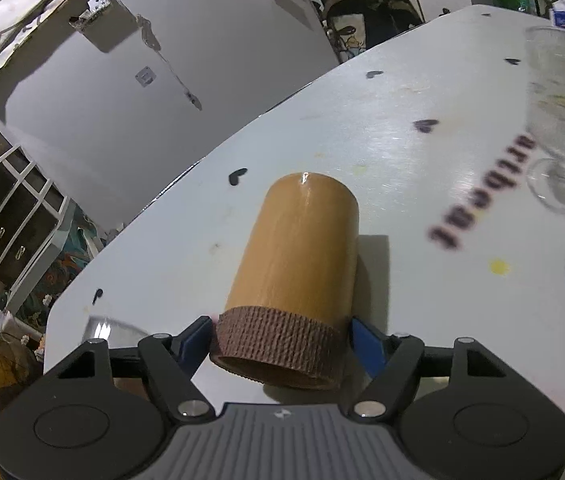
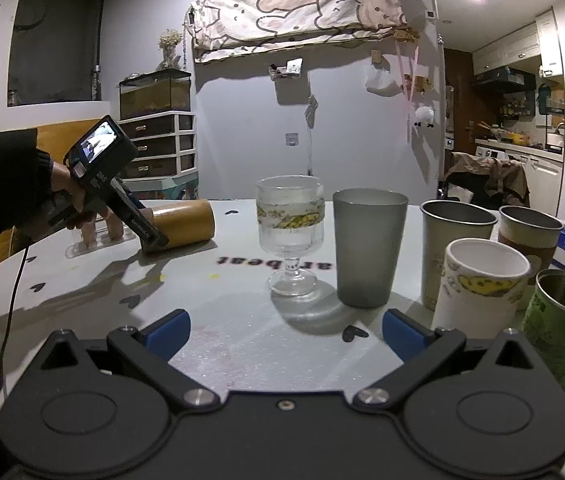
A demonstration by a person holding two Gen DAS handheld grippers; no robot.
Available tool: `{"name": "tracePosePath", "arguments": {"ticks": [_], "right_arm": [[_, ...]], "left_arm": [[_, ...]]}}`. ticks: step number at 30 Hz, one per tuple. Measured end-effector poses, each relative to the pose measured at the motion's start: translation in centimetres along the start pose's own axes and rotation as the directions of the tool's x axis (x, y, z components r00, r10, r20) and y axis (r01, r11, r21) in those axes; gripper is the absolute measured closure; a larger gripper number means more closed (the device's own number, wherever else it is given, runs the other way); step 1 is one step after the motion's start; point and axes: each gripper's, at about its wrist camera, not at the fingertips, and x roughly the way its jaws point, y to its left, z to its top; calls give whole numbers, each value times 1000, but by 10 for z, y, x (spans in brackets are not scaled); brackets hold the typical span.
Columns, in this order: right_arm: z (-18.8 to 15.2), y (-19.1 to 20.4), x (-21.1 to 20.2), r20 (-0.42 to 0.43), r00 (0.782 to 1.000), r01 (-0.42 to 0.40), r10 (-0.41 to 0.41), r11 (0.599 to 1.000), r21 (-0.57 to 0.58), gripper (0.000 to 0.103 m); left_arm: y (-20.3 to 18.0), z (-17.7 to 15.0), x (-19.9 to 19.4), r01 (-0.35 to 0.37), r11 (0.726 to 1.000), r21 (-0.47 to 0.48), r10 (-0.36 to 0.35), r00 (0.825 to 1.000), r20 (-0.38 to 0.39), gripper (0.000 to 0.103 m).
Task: Flip cup upright
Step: 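Reach the left tool to the lying wooden cup and grasp its banded end, then lift and tilt the wooden cup with the left tool while the right tool approaches it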
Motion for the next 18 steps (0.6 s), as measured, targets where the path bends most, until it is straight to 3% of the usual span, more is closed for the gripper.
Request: {"name": "tracePosePath", "arguments": {"ticks": [5, 10, 18], "right_arm": [[3, 0, -7, 18, 1000, -20, 20, 1000, 11, 0], [5, -4, -8, 15, 999, -53, 52, 997, 59, 0], [6, 0, -13, 20, 994, -111, 110, 990, 82, 0]], "left_arm": [[-34, -28, -37, -18, 1000, 13, 18, 999, 34, 30], [-66, -61, -85, 36, 999, -10, -35, 997, 70, 30], [-139, -105, -152, 69, 991, 116, -84, 988, 129, 30]]}}
